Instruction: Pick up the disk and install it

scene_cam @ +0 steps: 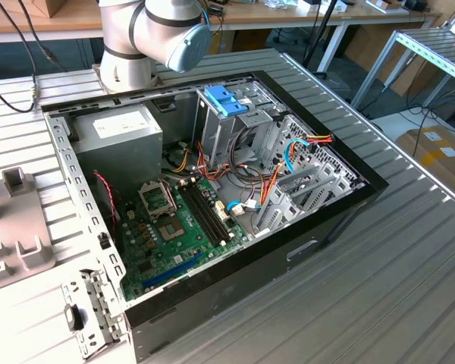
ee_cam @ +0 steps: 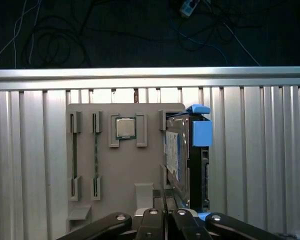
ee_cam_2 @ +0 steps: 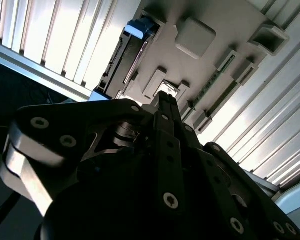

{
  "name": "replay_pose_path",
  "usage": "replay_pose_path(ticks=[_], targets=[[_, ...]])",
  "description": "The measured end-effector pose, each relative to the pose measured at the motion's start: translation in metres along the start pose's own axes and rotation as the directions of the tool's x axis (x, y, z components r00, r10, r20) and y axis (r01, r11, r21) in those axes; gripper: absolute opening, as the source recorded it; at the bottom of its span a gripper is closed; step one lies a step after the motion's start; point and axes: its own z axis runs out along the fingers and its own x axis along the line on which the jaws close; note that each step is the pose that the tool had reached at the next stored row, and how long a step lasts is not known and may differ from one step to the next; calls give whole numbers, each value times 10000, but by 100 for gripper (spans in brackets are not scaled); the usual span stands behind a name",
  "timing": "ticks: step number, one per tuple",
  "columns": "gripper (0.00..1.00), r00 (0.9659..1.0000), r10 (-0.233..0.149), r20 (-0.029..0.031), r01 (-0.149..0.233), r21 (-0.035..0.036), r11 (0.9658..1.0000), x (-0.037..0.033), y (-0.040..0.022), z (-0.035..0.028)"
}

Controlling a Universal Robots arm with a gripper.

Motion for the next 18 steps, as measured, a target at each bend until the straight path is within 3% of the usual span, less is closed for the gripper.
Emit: replay_pose_path(ticks=[1,2,3,6,8,9,18], targets=[[17,10000,0,0,0,0,10000,0,0,0],[30,10000,0,1,0,0,10000,0,0,0],[30,10000,0,1,0,0,10000,0,0,0],[48,10000,0,2,0,0,10000,0,0,0],[48,10000,0,3,0,0,10000,0,0,0],[54,10000,0,3,0,0,10000,0,0,0],[54,10000,0,6,0,0,10000,-13,1,17]])
